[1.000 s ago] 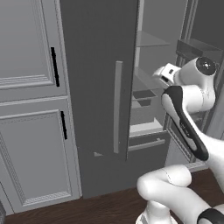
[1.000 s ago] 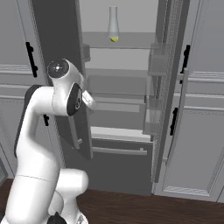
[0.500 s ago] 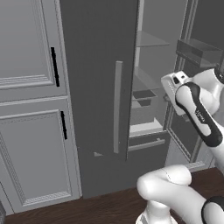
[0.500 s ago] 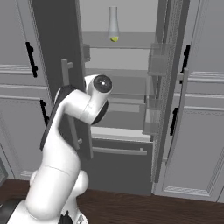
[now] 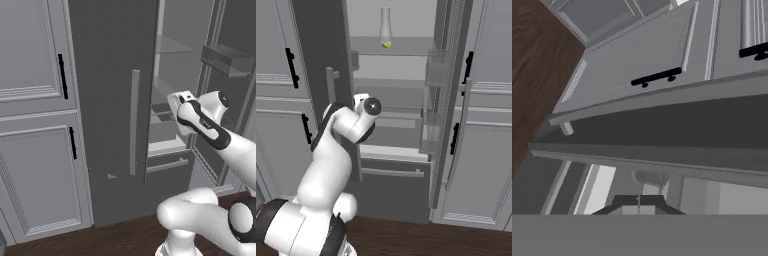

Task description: Grab a lemon wedge from the fridge and one ice cube from the ice bowl, and put them in the glass of lemonade.

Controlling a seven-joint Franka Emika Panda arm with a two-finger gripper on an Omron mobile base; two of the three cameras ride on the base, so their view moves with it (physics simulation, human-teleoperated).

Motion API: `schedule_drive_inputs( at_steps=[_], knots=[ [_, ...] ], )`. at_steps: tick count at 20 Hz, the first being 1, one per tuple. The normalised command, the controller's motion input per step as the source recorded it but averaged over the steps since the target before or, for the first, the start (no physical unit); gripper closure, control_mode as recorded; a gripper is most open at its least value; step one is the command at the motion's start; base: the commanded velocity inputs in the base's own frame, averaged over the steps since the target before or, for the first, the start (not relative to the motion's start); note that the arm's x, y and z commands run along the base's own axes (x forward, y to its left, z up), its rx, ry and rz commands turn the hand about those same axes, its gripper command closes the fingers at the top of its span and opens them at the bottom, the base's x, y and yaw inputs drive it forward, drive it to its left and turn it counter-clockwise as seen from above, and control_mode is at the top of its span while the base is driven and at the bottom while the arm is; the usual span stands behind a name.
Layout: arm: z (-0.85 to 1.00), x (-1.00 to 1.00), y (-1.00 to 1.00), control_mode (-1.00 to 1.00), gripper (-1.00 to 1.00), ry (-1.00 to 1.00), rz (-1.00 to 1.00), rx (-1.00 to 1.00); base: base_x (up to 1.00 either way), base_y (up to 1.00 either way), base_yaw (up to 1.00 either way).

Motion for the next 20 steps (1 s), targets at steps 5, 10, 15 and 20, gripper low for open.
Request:
schedule_drive_inputs(
  at_steps=[5, 10, 15, 20],
  knots=[
    [0.00, 0.71, 0.02, -1.00, -1.00, -0.09, 0.00, 0.02, 0.00, 0.00, 0.00],
    [0.00, 0.96, 0.00, -1.00, -1.00, -0.02, 0.00, 0.08, 0.00, 0.00, 0.00],
    [0.00, 0.93, -0.04, -1.00, -1.00, 0.00, 0.00, 0.17, 0.00, 0.00, 0.00],
    [-0.11, 0.90, -0.24, -1.00, -1.00, 0.00, 0.00, 0.13, 0.00, 0.00, 0.00]
  ],
)
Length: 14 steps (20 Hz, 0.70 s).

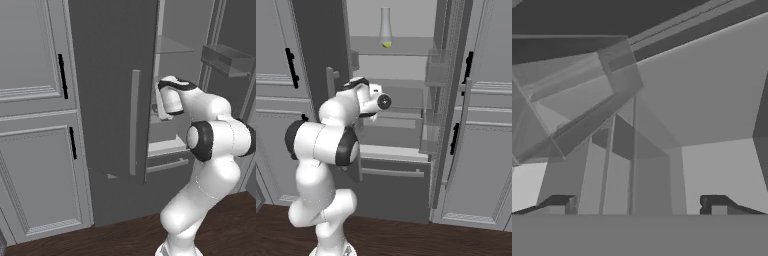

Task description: Grab a lemon wedge from the fridge and one ice cube from the ice bowl, and put them in the glass of lemonade.

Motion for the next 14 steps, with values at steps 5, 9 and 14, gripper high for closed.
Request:
schedule_drive_inputs(
  at_steps=[5, 9, 14],
  knots=[
    [-0.31, 0.89, -0.15, -1.00, -1.00, 0.00, 0.03, 0.09, 0.00, 0.00, 0.00],
    [-0.10, 0.78, 0.20, -1.00, -1.00, 0.03, 0.22, 0.01, 0.00, 0.00, 0.00],
    [0.00, 0.02, 0.63, -1.00, -1.00, 0.15, 0.53, 0.00, 0.00, 0.00, 0.00]
  ],
)
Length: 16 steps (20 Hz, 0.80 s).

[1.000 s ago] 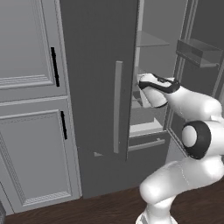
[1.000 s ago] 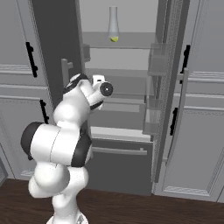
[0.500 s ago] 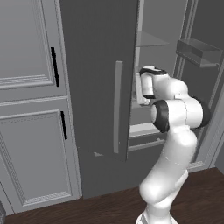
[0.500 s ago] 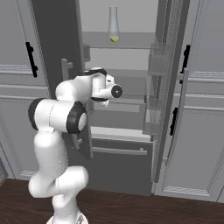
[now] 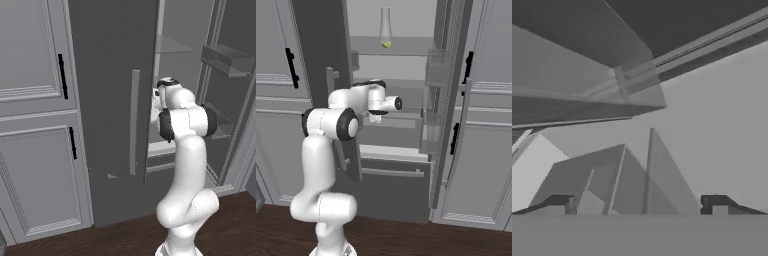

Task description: Grab a lemon wedge from the fridge and one ice cube from the ice bowl, and put them in the glass of lemonade.

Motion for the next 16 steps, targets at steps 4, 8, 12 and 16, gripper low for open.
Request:
schedule_drive_inputs(
  at_steps=[4, 8, 12, 16],
  knots=[
    [0.00, -0.39, 0.87, -1.00, -1.00, 0.16, 0.69, -0.04, 0.00, 0.00, 0.00],
    [-0.01, -0.52, 0.91, -1.00, -1.00, 0.07, 0.67, -0.05, 0.00, 0.00, 0.00],
    [-0.02, -0.82, 0.69, -1.00, -1.00, 0.02, 0.60, 0.00, 0.00, 0.00, 0.00],
    [-0.16, -1.00, 0.67, -1.00, -1.00, 0.00, 0.49, 0.02, 0.00, 0.00, 0.00]
  ],
)
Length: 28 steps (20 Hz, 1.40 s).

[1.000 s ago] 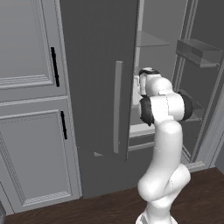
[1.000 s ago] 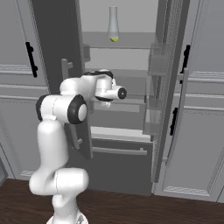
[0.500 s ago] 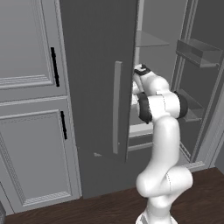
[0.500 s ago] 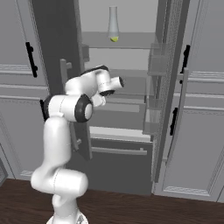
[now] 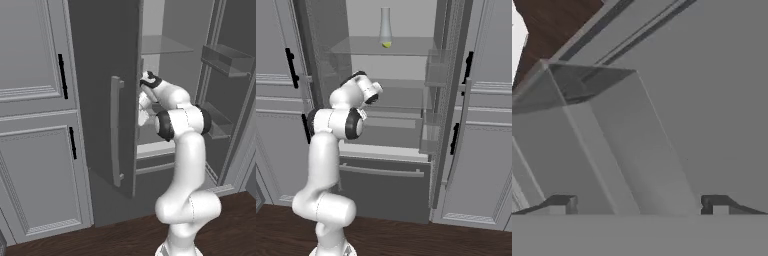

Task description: Grab a lemon wedge from the fridge and one ice cube from the ice bowl, and put them in the glass of lemonade.

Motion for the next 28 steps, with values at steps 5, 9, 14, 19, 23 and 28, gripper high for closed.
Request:
schedule_drive_inputs(
  at_steps=[5, 9, 14, 19, 23, 28],
  knots=[
    [-0.19, -1.00, 0.50, -1.00, -1.00, -0.07, 0.40, 0.07, 0.00, 0.00, 0.00],
    [0.27, -0.71, -0.35, -1.00, -1.00, -0.53, 0.04, 0.05, 0.00, 0.00, 0.00],
    [0.35, 0.00, -0.60, -1.00, -1.00, -0.73, -0.19, -0.07, 0.00, 0.00, 0.00],
    [-0.01, 0.07, -0.39, -1.00, -1.00, -0.55, -0.09, -0.50, 0.00, 0.00, 0.00],
    [-0.02, 0.00, -0.52, -1.00, -1.00, -0.36, 0.15, -0.98, 0.00, 0.00, 0.00],
    [0.00, -0.08, -0.73, -1.00, -1.00, -0.54, 0.18, -0.89, 0.00, 0.00, 0.00]
  ],
)
